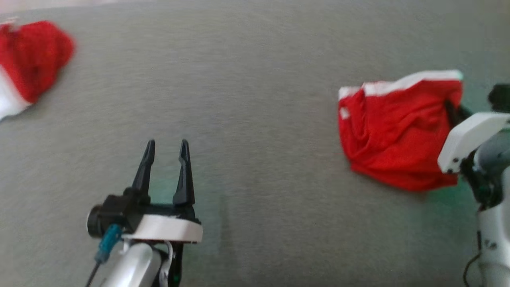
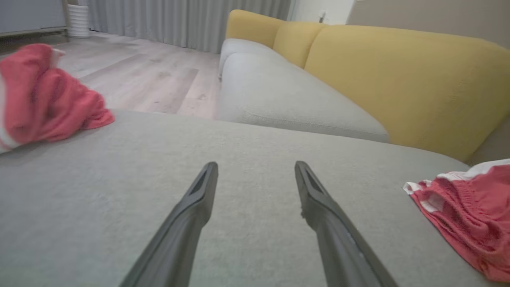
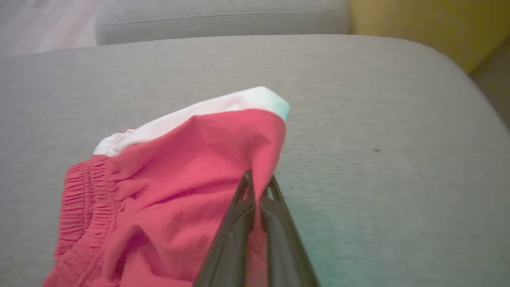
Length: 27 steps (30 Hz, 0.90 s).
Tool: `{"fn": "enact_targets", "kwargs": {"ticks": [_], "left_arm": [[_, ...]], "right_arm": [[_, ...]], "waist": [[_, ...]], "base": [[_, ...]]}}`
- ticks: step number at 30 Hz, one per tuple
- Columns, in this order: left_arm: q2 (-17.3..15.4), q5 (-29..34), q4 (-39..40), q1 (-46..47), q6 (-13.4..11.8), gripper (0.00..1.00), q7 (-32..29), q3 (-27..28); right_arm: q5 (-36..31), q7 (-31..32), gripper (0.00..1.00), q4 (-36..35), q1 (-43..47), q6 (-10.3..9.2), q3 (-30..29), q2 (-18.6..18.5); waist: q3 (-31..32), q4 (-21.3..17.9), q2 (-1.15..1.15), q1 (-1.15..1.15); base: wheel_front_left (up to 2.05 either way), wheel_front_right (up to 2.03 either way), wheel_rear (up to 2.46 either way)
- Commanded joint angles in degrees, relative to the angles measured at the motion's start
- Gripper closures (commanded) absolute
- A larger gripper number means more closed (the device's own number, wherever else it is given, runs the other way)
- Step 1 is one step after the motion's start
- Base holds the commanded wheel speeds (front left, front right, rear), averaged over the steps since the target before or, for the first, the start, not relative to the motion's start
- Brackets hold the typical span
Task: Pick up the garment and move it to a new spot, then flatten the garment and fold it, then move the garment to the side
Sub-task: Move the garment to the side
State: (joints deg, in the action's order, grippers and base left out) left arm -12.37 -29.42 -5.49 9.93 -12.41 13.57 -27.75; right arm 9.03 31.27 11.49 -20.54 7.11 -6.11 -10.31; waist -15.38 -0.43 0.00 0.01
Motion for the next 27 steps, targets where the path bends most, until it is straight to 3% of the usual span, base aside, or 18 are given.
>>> {"fn": "enact_targets", "kwargs": {"ticks": [1, 6, 11, 16, 24, 27], "left_arm": [[-1.75, 0.87, 2.53, 2.80, -0.07, 0.00, -0.63, 2.03], [-3.59, 1.95, 4.17, 4.80, -0.16, 0.00, -3.04, 1.76], [-4.55, 2.54, 5.65, 5.81, -0.26, 0.00, -4.95, 1.20], [-5.38, 3.04, 6.74, 5.92, -0.87, 0.00, -6.02, 1.07], [-6.48, 2.85, 8.50, 4.45, -2.34, 0.00, -6.28, 2.09], [-6.56, 2.77, 8.82, 4.08, -2.52, 0.00, -6.19, 2.12]], "right_arm": [[0.00, -0.81, 1.00, -2.81, -2.74, 0.37, 0.03, -0.95], [0.24, -2.93, 1.00, -1.29, -5.12, 0.37, -1.17, -0.20], [0.42, -5.54, 1.00, 1.43, -8.00, 0.37, 0.15, 0.20], [-0.63, -6.45, 1.00, 4.87, -12.56, 0.37, 0.95, -2.17], [-5.05, -5.36, 1.00, 10.81, -20.42, 0.37, 0.08, -9.83], [-5.74, -5.58, 1.00, 12.17, -21.71, 0.37, -0.80, -10.61]], "waist": [[-4.55, -7.98, 0.00, -0.01], [-7.06, -14.27, 0.00, -0.01], [-8.02, -16.31, 0.00, -0.01], [-8.81, -14.36, 0.00, -0.01], [-10.10, -8.83, 0.00, -0.01], [-10.43, -7.76, 0.00, -0.01]], "base": [[0.00, 0.00, 0.00], [0.00, 0.00, 0.00], [0.00, 0.00, 0.00], [0.00, 0.00, 0.00], [0.00, 0.00, 0.00], [0.00, 0.00, 0.00]]}}
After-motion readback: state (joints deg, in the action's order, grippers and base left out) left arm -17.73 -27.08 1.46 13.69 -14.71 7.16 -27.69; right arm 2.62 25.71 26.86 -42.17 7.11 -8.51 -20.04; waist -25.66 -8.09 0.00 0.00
